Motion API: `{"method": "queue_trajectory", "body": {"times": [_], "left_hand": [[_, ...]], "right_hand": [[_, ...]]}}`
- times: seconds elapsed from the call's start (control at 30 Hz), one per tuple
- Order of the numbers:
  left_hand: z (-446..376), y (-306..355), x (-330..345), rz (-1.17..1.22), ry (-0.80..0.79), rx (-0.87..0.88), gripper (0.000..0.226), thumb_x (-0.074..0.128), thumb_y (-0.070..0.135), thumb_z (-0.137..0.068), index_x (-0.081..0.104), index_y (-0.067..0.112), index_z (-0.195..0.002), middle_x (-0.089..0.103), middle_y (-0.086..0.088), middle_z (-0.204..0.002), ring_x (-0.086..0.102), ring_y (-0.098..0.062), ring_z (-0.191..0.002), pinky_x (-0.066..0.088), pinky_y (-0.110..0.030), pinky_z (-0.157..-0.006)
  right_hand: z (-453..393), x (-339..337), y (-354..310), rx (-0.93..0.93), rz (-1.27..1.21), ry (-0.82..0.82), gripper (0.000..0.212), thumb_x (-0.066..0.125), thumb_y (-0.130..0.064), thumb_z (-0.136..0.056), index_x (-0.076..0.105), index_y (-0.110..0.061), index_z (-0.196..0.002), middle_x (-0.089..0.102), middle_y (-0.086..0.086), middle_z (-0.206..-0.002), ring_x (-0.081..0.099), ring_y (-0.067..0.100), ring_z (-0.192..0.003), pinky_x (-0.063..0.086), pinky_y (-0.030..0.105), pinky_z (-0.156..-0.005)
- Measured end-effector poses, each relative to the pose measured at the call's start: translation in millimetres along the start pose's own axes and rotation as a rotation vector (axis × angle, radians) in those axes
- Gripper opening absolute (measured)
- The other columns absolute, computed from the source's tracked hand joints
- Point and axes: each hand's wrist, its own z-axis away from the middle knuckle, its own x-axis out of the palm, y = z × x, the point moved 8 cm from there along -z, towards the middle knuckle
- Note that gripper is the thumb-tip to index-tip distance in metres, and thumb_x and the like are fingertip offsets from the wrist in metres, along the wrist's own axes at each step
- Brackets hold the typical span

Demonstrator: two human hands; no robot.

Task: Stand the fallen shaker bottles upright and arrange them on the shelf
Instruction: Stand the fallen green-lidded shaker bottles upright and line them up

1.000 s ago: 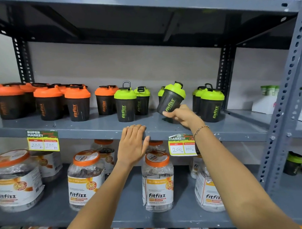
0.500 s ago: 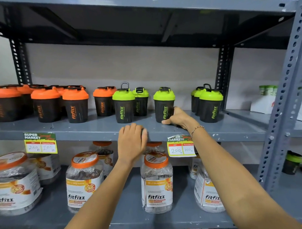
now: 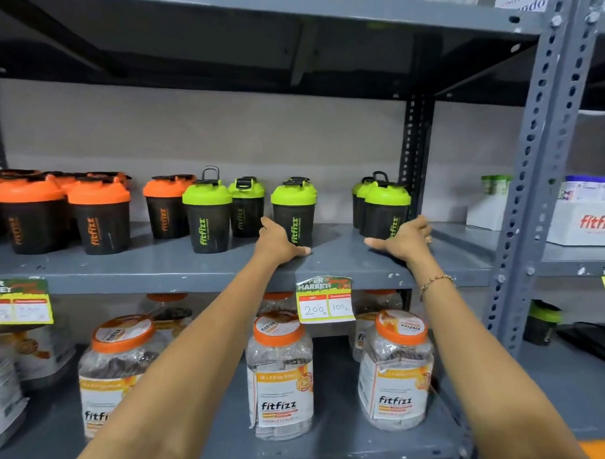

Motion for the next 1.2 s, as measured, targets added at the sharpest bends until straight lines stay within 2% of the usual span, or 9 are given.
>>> {"method": "queue_trajectory", "body": {"times": [0.13,0.23,0.4,0.63,1.0,1.13,1.2], "left_hand": [[-7,3,3,-0.048,0.062,-0.035,0.097,0.085,0.03,-0.067,0.024,-0.003,-0.134,0.044,-0.022,-0.138,0.043,-0.038,-0.128,0.04,-0.044,-0.103],[-11,7,6,-0.089,0.069,-0.031,0.093,0.084,0.03,-0.068,0.024,-0.002,-0.132,0.048,-0.022,-0.134,0.047,-0.039,-0.125,0.042,-0.042,-0.097],[-12,18,20,-0.125,0.056,-0.016,0.095,0.081,0.031,-0.072,0.021,-0.005,-0.135,0.047,-0.023,-0.136,0.044,-0.039,-0.127,0.041,-0.042,-0.099],[-8,19,24,-0.148,0.117,0.015,0.079,0.077,0.032,-0.077,0.03,-0.002,-0.13,0.05,-0.022,-0.133,0.046,-0.039,-0.125,0.04,-0.041,-0.098],[-5,18,23,-0.192,0.113,0.024,0.076,0.072,0.033,-0.081,0.029,-0.006,-0.13,0.05,-0.023,-0.132,0.044,-0.038,-0.126,0.04,-0.041,-0.099],[-3,18,21,-0.147,0.099,0.004,0.076,0.074,0.033,-0.08,0.03,-0.004,-0.13,0.049,-0.023,-0.134,0.044,-0.038,-0.126,0.04,-0.042,-0.1],[1,15,18,-0.161,0.094,-0.003,0.078,0.074,0.035,-0.08,0.03,-0.005,-0.13,0.048,-0.022,-0.134,0.044,-0.037,-0.127,0.04,-0.042,-0.101]], "right_hand": [[-10,8,-1,-0.014,-0.062,-0.065,0.104,0.085,-0.035,-0.067,0.016,0.0,-0.136,0.039,0.021,-0.145,0.039,0.041,-0.133,0.033,0.055,-0.11],[-14,10,1,-0.028,-0.066,-0.049,0.093,0.082,-0.026,-0.073,0.019,0.002,-0.135,0.045,0.02,-0.142,0.044,0.039,-0.131,0.033,0.054,-0.11],[-12,8,3,-0.038,0.01,-0.021,0.091,0.079,-0.028,-0.076,0.022,0.004,-0.138,0.046,0.022,-0.142,0.044,0.041,-0.131,0.034,0.054,-0.109],[-9,8,2,-0.068,0.071,0.003,0.09,0.077,-0.033,-0.078,0.023,0.004,-0.14,0.046,0.022,-0.142,0.044,0.041,-0.13,0.035,0.055,-0.108],[-3,6,1,-0.089,0.087,0.006,0.089,0.076,-0.034,-0.078,0.024,0.005,-0.139,0.048,0.022,-0.139,0.045,0.041,-0.13,0.037,0.052,-0.107],[3,0,1,-0.071,0.044,0.026,0.089,0.08,-0.031,-0.075,0.025,0.005,-0.136,0.042,0.024,-0.142,0.042,0.042,-0.131,0.038,0.049,-0.106],[12,-8,0,-0.081,0.019,0.103,0.086,0.082,-0.028,-0.073,0.028,0.004,-0.133,0.037,0.026,-0.143,0.039,0.042,-0.131,0.036,0.047,-0.106]]}}
